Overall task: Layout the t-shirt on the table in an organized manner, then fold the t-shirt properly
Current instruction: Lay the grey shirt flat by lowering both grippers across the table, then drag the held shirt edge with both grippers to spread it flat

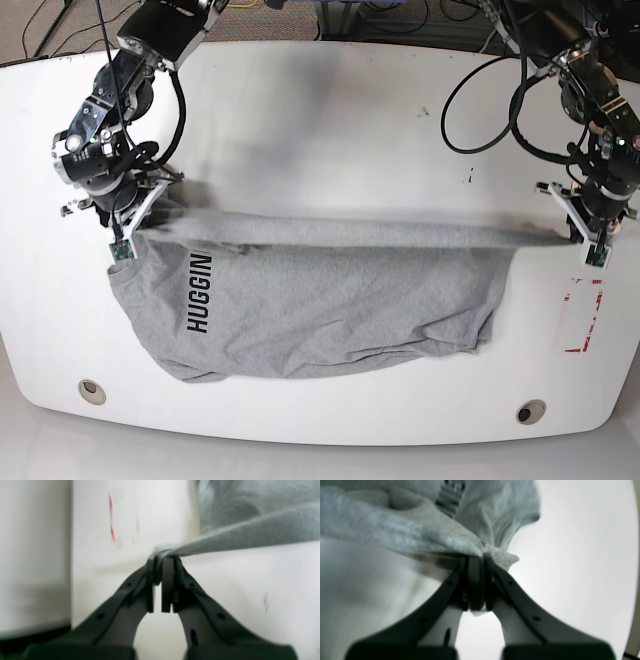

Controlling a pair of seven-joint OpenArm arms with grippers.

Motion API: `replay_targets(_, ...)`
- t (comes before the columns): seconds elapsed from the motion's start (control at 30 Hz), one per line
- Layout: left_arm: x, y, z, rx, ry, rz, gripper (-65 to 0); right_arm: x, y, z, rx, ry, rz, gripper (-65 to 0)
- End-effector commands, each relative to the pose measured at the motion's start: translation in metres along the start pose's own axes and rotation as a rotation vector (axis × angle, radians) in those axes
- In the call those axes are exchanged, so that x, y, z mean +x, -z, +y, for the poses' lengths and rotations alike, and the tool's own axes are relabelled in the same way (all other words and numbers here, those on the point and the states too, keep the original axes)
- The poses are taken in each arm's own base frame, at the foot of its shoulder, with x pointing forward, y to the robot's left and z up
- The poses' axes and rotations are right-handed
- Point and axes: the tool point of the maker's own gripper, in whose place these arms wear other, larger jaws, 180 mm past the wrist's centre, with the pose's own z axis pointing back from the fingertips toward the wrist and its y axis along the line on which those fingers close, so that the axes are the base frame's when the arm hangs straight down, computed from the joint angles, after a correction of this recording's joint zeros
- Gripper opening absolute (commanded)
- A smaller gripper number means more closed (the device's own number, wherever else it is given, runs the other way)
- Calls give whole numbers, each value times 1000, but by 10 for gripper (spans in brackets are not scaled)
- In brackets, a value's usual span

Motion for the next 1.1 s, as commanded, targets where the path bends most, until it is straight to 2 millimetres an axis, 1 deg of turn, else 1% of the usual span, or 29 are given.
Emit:
replay_targets(0.0, -8, -9, 20, 62, 24, 17, -646, -5, -4, -1, -18, 7, 3, -650)
replay_targets(0.1, -29, -11, 19, 58, 26, 56, -646, -24, -2, 11, 7, 15, 45, -650)
replay_targets(0.27, -56, -17, 18, 54, 26, 91, -646, -50, -2, 26, 40, 28, 102, -650)
replay_targets(0.33, -64, -19, 16, 48, 30, 92, -646, -60, -3, 32, 53, 33, 125, -650)
replay_targets(0.37, -65, -19, 16, 48, 31, 93, -646, -62, -3, 33, 55, 33, 129, -650)
replay_targets(0.47, -78, -22, 10, 33, 42, 104, -646, -75, -5, 37, 64, 33, 160, -650)
replay_targets(0.57, -90, -25, 6, 19, 52, 125, -646, -88, -7, 45, 81, 42, 188, -650)
replay_targets(0.73, -105, -31, 9, 15, 89, 162, -646, -107, -10, 53, 99, 46, 232, -650)
replay_targets(0.93, -125, -37, 5, -2, 102, 214, -646, -130, -16, 60, 113, 44, 285, -650)
replay_targets(1.07, -138, -44, 13, 20, 91, 247, -646, -139, -19, 63, 120, 45, 295, -650)
